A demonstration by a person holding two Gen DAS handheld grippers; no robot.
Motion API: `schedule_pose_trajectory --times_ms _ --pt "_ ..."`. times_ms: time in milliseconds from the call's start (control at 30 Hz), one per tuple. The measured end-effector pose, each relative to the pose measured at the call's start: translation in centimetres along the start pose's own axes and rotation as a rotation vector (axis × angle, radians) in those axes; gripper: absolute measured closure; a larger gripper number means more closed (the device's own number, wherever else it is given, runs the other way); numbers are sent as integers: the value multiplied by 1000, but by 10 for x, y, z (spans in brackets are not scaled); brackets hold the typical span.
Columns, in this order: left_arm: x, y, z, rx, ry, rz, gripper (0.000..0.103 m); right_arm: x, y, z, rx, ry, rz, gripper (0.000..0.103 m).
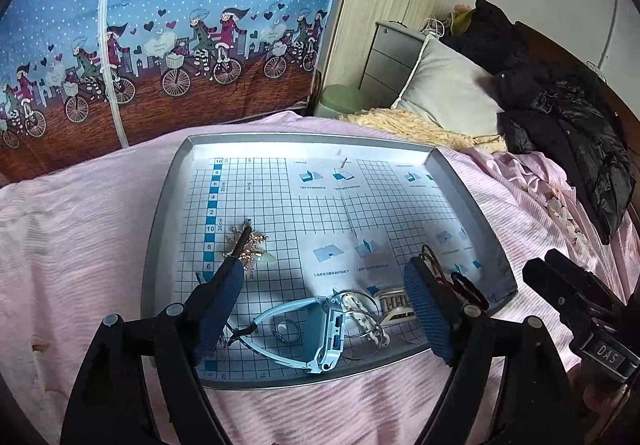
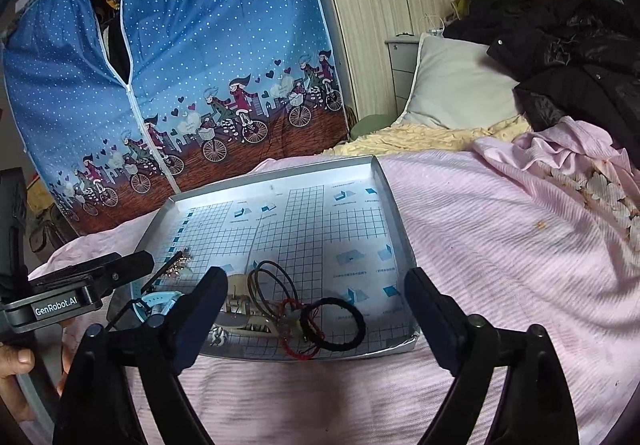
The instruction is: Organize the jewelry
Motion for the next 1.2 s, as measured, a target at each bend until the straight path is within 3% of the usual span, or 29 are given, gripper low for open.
schedule_pose_trajectory --times_ms 67,133,367,600,1200 --pt "1 7 0 -36 -18 20 20 3 6 1 -19 17 4 5" --pt "3 15 0 -69 -34 30 7 6 11 1 -35 34 -1 0" --pt "-1 58 -6 -215 -98 55 6 14 37 0 -111 81 -20 0" --pt "4 102 -17 -330 -46 25 2 16 67 -2 -182 101 -36 0" --pt "16 207 -76 -390 -39 -12 2 64 147 -35 -246 132 35 0"
Point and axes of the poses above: each gripper's, at about its wrist camera, not at the fingertips, and y roughly against the way its jaws point, x to its left, z to its top, the point moved 6 cm from there along -y, roughly the way its jaws point, and after that the axes turned 6 degrees about z, right-handed, at the moved point
